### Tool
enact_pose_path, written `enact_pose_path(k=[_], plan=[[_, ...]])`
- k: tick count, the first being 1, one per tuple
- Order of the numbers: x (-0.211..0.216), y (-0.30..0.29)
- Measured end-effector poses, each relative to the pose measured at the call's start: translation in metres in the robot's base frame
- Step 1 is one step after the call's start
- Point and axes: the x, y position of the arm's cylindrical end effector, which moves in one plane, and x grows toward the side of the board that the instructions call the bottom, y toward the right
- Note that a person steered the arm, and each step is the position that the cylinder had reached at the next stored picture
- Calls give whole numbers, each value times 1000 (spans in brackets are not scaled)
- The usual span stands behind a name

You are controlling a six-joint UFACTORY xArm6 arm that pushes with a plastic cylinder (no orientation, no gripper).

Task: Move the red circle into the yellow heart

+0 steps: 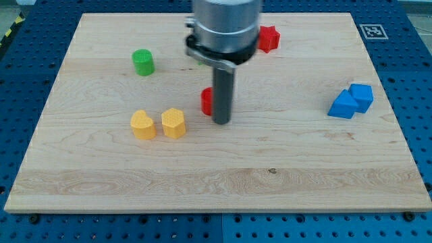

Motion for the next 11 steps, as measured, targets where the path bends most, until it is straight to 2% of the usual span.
enact_pose_path(k=[1,2,3,5,6,7,8,10,11], plan=[[-2,33],[-21,96],[-36,90],[-27,-14],[-31,-34],[-74,-14],[-75,-32],[-34,-87],[-48,-85]])
